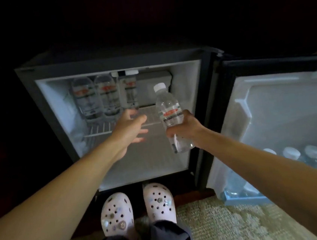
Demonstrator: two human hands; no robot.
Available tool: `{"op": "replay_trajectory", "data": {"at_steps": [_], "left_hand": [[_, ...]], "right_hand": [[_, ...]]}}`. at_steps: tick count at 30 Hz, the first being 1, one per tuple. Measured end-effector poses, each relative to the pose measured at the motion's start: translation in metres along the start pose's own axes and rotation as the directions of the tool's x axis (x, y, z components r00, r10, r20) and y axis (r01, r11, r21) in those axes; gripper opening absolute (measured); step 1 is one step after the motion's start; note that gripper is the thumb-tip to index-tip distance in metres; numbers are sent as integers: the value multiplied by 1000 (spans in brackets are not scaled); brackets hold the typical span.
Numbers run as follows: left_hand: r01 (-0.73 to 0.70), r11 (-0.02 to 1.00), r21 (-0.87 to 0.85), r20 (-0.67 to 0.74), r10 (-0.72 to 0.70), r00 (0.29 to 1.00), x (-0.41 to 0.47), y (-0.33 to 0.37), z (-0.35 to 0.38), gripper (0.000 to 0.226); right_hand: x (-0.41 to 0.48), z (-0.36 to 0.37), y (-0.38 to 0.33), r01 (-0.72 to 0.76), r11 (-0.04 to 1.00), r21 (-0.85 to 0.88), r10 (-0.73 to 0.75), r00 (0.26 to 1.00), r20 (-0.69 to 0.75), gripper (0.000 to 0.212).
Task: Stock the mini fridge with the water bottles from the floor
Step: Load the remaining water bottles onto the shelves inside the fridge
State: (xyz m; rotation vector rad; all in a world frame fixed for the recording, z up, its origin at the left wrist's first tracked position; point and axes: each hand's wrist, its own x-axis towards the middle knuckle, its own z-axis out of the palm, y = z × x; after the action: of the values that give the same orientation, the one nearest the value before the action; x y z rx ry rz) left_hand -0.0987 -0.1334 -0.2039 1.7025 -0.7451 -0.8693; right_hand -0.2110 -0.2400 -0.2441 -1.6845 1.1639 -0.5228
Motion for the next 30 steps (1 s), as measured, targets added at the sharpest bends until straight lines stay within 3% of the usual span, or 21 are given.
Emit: {"op": "replay_trajectory", "data": {"at_steps": [3, 7, 14, 25, 30], "left_hand": [[14, 1000, 26, -92, -11, 996, 31, -6, -17, 29], [-34, 983, 181, -141, 60, 988, 69, -14, -34, 34], [-168, 887, 430, -122, 241, 963, 111, -27, -45, 35], [-252, 757, 603, -56, 356, 933, 119, -35, -49, 43], [-262, 751, 607, -42, 359, 932, 121, -36, -51, 44]], "right_hand": [[29, 8, -16, 16, 999, 34, -16, 1000, -2, 40], [68, 24, -25, 88, 993, 82, -86, 996, -28, 64], [121, 39, -39, 158, 980, 117, -141, 979, -146, 62], [142, 67, -42, 266, 888, 376, -242, 964, -111, 60], [140, 72, -36, 272, 832, 483, -242, 962, -125, 52]]}}
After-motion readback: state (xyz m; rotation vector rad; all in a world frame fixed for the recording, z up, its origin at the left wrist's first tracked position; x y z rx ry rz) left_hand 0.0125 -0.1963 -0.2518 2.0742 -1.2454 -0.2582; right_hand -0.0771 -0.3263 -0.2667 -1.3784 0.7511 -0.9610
